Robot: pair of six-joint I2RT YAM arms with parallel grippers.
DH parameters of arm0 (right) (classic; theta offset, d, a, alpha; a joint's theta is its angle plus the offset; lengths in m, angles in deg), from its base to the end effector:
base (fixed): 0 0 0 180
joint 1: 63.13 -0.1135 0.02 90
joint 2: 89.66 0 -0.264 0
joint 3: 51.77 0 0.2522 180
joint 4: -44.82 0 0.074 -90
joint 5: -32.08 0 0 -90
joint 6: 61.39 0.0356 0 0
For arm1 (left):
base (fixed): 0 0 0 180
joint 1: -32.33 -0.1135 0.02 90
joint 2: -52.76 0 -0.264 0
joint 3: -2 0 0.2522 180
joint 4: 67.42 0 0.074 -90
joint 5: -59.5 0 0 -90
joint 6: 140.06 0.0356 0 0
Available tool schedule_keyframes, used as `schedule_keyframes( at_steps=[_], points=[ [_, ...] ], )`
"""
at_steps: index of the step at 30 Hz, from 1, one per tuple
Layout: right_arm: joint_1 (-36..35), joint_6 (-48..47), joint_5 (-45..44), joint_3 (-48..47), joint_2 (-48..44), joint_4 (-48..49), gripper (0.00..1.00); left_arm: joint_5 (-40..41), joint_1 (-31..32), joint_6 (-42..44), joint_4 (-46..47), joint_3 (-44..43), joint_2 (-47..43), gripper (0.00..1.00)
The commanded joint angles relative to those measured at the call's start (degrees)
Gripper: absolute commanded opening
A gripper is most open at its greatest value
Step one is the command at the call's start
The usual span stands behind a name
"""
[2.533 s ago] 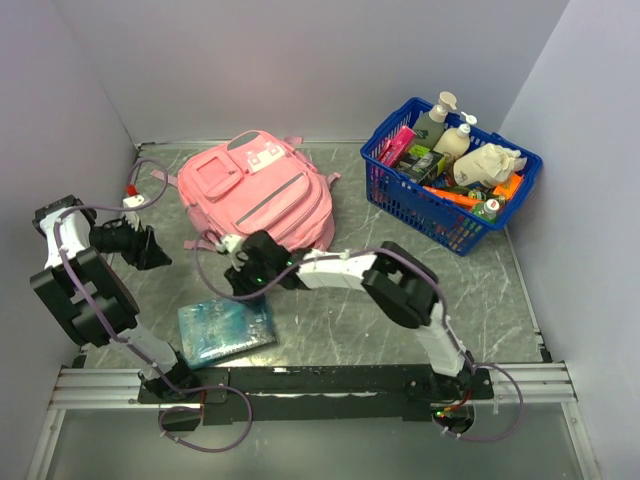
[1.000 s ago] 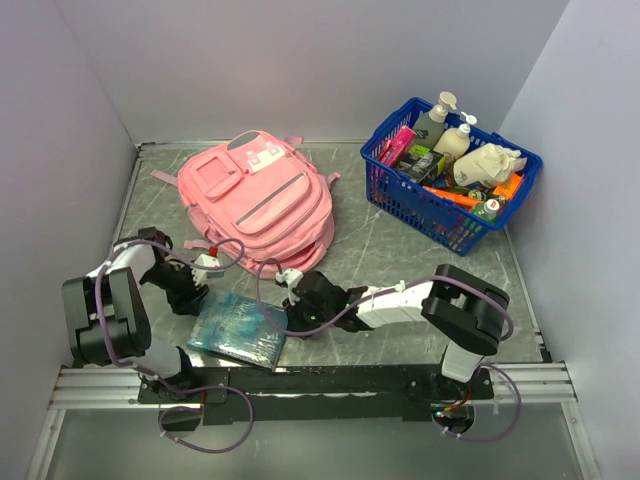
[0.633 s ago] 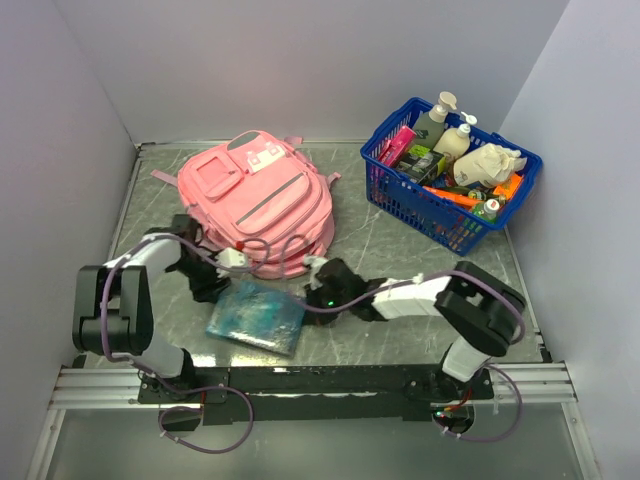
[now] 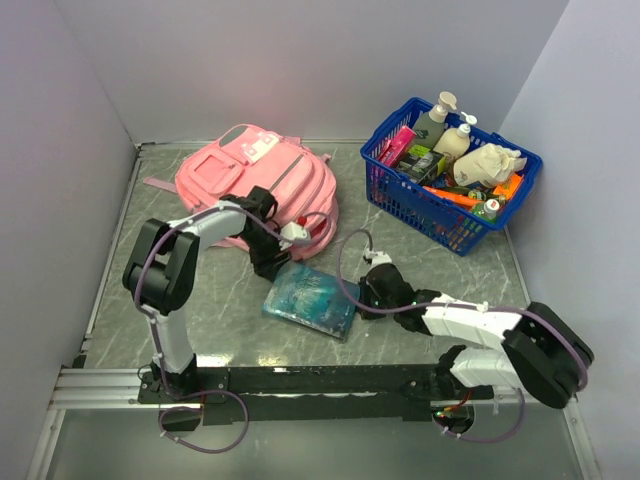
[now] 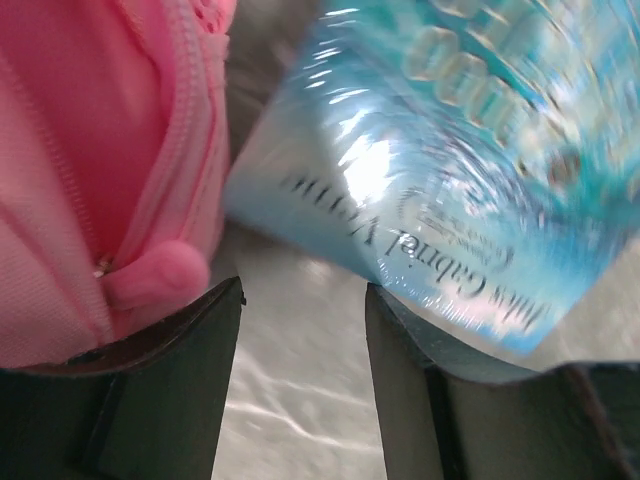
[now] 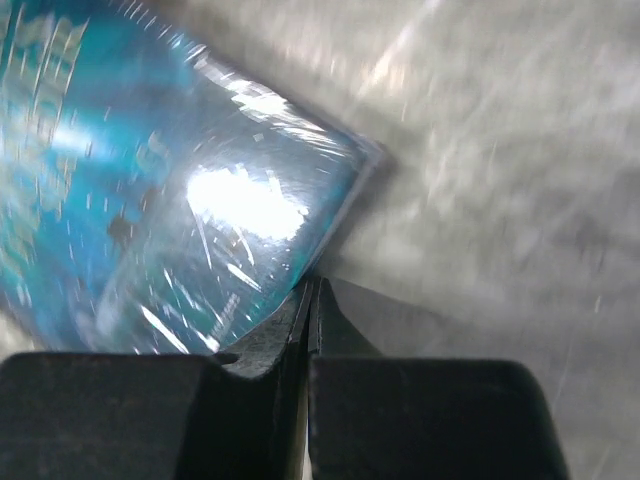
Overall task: Pack the student bag
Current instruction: Adjust the book at the center of the board.
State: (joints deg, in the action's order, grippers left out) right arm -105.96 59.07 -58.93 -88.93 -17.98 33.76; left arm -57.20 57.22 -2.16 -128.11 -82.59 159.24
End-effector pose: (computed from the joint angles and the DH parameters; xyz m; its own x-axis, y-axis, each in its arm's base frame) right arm 0.1629 0.1501 0.1429 -0.7915 -0.0426 -0.6097 -0.3126 0.8854 0.3440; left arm 0.3040 -0.1587 0.1677 -0.2850 0.8630 -0.4172 0.9548 0.2173 -0.2029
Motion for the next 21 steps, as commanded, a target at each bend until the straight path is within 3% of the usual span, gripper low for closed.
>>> schedule_keyframes(
  at_steps=[1,4,6,7,12,16,21],
  points=[
    [-8.8,4.7,4.0,1.2,-6.4,-4.3,0.0,-13.7,3.8,-9.4,15.3,-7.5,2.5,0.58],
    [-9.6,5.6,-0.6,0.4,-12.7,-11.7,0.03,-14.5,3.9,-12.6,18.0,-8.4,2.2,0.62],
    [-9.5,3.0,-2.8,-2.2,-15.9,-14.4,0.12,-14.6,3.9,-14.1,18.8,-8.6,1.6,0.65],
    [-8.7,1.9,-4.7,-3.5,-16.1,-15.3,0.22,-14.2,3.9,-14.2,18.5,-8.6,0.9,0.66],
    [-6.0,-4.1,-8.3,-12.3,-13.7,-18.2,0.27,-12.9,0.5,-10.5,13.0,-6.1,-5.6,0.67],
    [1.3,-6.7,-1.7,-10.5,-10.7,-7.4,0.6,-13.1,-3.3,-5.4,5.6,-4.6,-10.1,0.67],
    [8.6,-4.4,15.0,-9.2,1.3,6.5,0.7,-11.8,-3.2,0.4,1.1,4.0,-16.3,0.67]
  ],
)
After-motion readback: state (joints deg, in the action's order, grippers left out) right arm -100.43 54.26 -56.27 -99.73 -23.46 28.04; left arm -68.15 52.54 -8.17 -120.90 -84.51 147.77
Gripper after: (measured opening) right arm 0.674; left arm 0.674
